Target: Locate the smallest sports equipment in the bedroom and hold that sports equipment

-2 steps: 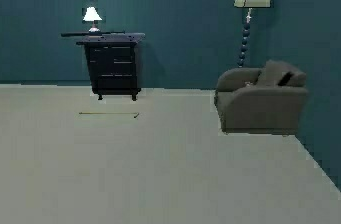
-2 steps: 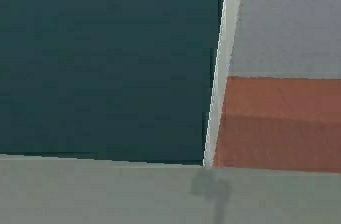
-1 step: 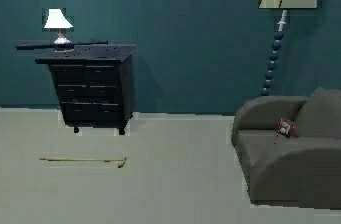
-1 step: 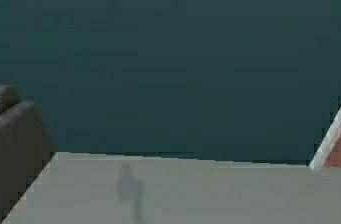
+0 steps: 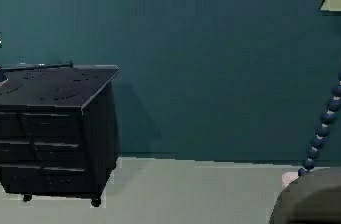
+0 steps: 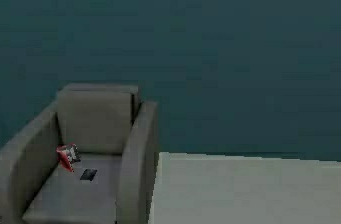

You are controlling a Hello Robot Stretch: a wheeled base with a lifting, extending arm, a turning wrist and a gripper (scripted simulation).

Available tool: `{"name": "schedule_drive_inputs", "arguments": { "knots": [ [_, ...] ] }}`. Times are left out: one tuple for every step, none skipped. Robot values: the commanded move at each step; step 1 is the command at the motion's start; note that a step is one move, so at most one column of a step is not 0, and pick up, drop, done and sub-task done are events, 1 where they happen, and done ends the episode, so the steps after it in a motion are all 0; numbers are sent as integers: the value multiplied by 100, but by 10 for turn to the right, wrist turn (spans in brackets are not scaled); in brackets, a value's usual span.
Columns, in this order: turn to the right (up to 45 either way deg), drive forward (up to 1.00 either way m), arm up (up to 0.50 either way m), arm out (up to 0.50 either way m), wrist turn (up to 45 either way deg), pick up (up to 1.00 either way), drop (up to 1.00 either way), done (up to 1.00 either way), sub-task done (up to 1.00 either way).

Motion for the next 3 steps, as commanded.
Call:
{"name": "schedule_drive_inputs", "arguments": {
  "knots": [
    [0,75,0,0,0,0,0,0,0],
    [-450,0,0,0,0,0,0,0,0],
    [-450,0,0,0,0,0,0,0,0]
  ]
}}
